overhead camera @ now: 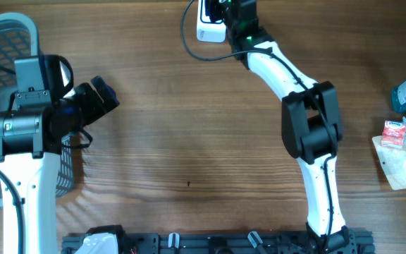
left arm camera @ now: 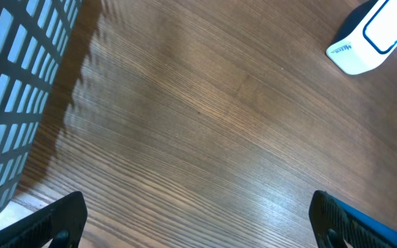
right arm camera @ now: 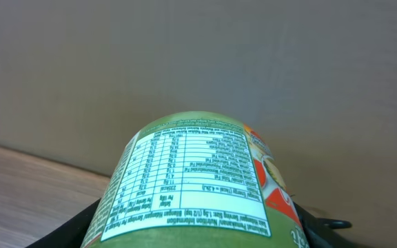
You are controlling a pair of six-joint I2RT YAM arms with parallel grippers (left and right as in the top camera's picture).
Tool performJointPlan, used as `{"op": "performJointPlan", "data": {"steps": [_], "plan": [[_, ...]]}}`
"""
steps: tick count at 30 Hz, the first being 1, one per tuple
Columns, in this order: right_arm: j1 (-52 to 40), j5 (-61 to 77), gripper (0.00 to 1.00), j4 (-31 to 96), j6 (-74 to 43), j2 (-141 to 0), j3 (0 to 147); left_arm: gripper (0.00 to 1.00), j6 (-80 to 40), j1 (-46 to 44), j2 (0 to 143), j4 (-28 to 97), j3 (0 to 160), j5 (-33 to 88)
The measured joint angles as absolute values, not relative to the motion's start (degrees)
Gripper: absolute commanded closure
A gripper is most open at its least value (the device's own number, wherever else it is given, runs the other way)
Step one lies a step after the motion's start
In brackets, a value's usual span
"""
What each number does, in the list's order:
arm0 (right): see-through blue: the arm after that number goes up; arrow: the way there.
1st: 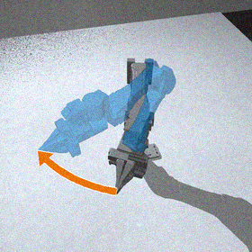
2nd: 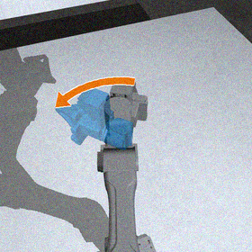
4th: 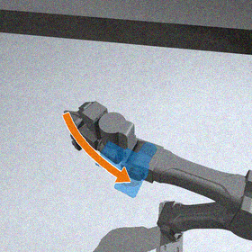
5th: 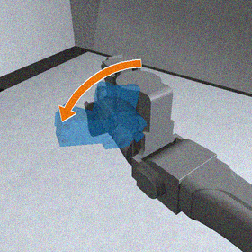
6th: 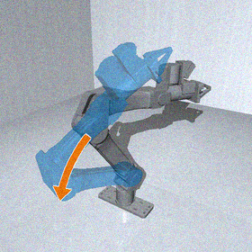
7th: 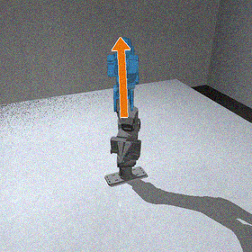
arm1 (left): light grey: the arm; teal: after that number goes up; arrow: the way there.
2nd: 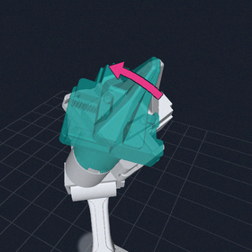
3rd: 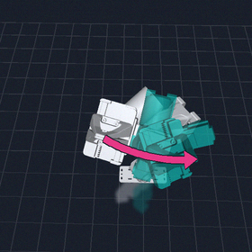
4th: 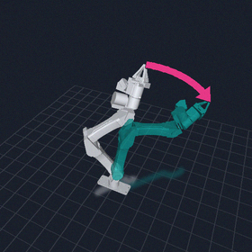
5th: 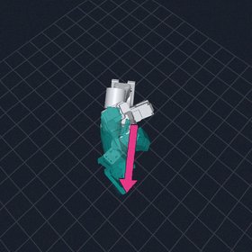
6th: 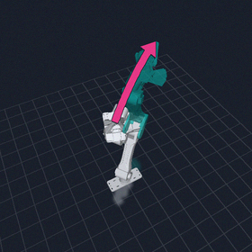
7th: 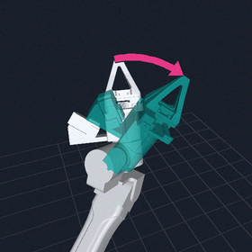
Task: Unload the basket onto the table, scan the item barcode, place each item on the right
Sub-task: 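Raise the jar label up to the scanner face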
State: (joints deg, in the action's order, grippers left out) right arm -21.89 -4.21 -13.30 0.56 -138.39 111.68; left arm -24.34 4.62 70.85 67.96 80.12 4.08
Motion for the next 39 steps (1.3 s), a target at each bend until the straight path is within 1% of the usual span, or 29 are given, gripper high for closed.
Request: {"op": "performJointPlan", "data": {"steps": [5, 9, 19, 30, 34, 39], "plan": [[-23.57, -7.07, 0.36, -15.84, 6.39, -140.33, 111.68, 0.00, -24.34, 4.62, 70.85, 67.96, 80.12, 4.08], [-24.36, -7.77, 0.36, -16.64, 8.62, -141.51, 111.68, 0.00, -24.34, 4.62, 70.85, 67.99, 80.12, 4.08], [-23.90, -10.87, 0.36, -20.36, 11.77, -145.91, 111.68, 0.00, -24.34, 4.62, 70.85, 67.99, 80.12, 4.08], [-23.90, -13.15, 0.36, -21.93, 13.85, -146.74, 111.68, 0.00, -24.34, 4.64, 70.85, 67.99, 80.12, 4.08], [-24.01, -15.68, 0.32, -21.93, 14.06, -146.74, 111.68, 0.00, -24.34, 4.62, 70.85, 67.99, 80.12, 4.08], [-24.62, -18.92, 0.32, -19.68, 14.28, -146.50, 111.68, 0.00, -24.34, 4.62, 70.85, 67.99, 80.12, 4.08]]}}
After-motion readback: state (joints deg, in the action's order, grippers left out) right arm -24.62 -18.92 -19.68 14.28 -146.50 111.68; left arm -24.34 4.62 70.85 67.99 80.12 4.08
